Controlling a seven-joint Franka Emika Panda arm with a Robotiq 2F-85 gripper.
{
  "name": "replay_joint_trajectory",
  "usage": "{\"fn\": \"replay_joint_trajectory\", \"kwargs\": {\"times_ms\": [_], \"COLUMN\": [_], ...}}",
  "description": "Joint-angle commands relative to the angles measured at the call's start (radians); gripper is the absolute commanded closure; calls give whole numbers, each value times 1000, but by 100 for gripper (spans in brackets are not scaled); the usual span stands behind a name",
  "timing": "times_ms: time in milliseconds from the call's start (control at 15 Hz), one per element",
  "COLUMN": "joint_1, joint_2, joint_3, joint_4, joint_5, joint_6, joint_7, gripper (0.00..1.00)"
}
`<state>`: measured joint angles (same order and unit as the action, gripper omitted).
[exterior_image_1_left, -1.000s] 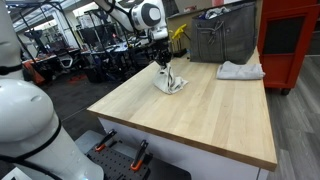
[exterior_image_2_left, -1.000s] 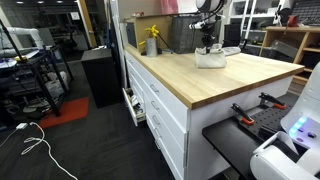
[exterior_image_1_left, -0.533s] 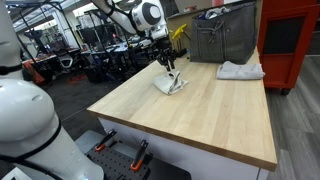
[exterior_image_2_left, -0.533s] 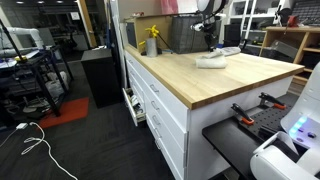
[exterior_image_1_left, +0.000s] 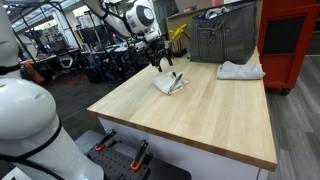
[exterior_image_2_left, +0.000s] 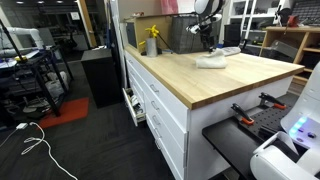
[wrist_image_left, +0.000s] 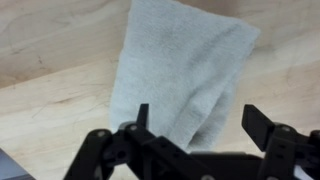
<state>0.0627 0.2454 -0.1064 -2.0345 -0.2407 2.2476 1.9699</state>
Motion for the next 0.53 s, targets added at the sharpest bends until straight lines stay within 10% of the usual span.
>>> {"fn": "replay_joint_trajectory", "kwargs": {"times_ms": [0,133,200,467], "joint_1": [-16,-23,-24,-24], "joint_2": [-72,-91,-100,-109], "joint_3": [52,71,72,37], "joint_4": [-108,-149,-168,-217], "joint_5": [127,216,244,200], "joint_6": [59,66,64,83], "joint_7": [-99,-175,-196,-139], "gripper": [0,0,25,51]}}
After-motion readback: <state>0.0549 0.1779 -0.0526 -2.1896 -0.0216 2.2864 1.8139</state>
